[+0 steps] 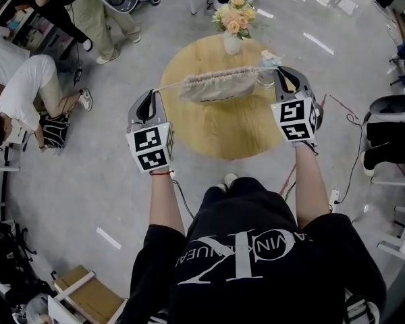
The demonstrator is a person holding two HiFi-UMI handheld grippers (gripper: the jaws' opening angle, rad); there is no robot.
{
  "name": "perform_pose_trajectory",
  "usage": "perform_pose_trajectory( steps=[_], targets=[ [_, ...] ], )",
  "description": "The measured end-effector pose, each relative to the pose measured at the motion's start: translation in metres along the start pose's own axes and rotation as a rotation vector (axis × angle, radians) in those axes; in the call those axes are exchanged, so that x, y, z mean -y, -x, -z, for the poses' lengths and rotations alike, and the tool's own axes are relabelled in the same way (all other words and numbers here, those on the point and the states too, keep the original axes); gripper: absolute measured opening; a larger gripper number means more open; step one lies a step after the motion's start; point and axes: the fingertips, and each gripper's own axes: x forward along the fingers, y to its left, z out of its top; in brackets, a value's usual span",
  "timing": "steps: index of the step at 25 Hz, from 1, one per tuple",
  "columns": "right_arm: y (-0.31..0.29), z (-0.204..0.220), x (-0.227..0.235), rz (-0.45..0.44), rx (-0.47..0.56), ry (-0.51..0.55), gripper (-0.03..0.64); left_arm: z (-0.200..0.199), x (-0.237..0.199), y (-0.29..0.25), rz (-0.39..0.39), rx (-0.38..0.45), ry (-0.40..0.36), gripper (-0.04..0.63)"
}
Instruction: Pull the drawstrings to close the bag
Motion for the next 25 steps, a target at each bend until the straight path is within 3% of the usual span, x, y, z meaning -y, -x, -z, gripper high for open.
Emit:
perform_pose_trajectory(
  steps=[8,25],
  targets=[
    [-0.002,0.002,0.010,0.021,-0.007,0.000,0.018,-0.003,-0.007,-0.004,0.004,0.001,-0.015,0.018],
    [-0.007,0.015,0.023,0.042,-0.036,0.008,0.018,0.004,-0.022,-0.006,0.006,-0.017,0.037,0.018]
  ],
)
